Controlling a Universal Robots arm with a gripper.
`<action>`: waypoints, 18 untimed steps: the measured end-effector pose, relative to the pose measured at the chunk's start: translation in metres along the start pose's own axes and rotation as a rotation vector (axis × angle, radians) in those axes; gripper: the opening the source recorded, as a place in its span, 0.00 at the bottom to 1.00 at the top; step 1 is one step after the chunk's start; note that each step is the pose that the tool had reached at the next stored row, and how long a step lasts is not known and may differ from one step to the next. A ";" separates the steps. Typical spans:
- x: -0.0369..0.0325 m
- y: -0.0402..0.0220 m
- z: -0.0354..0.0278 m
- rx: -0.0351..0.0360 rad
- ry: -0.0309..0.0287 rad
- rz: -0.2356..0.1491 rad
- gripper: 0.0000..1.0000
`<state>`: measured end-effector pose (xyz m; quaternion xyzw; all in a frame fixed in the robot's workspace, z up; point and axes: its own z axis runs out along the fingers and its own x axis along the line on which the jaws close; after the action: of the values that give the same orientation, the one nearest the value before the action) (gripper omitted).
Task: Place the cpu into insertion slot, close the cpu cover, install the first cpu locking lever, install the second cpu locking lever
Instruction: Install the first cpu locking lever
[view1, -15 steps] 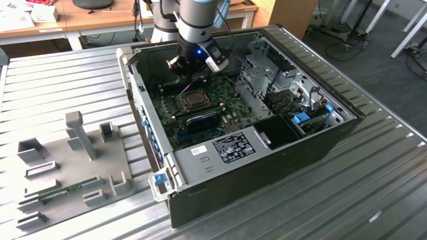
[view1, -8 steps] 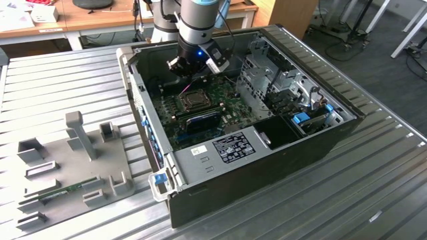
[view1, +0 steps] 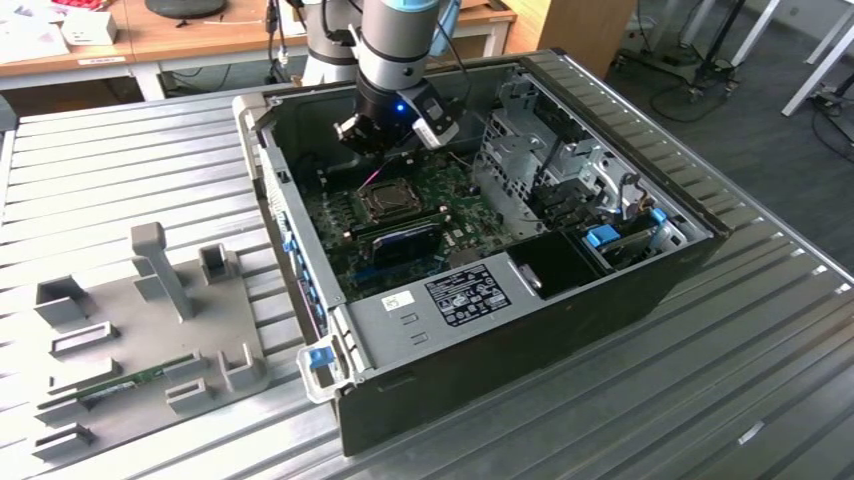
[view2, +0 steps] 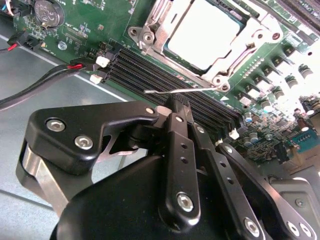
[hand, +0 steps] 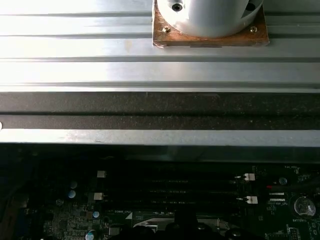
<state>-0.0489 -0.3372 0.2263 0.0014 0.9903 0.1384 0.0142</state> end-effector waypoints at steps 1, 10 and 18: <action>0.0000 -0.0001 0.0003 -0.0001 0.0000 0.000 0.10; 0.0001 -0.0011 0.0037 0.0002 0.0001 0.000 0.10; 0.0002 -0.0014 0.0050 -0.0004 0.0001 0.000 0.10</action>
<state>-0.0489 -0.3372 0.2211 0.0014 0.9902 0.1387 0.0141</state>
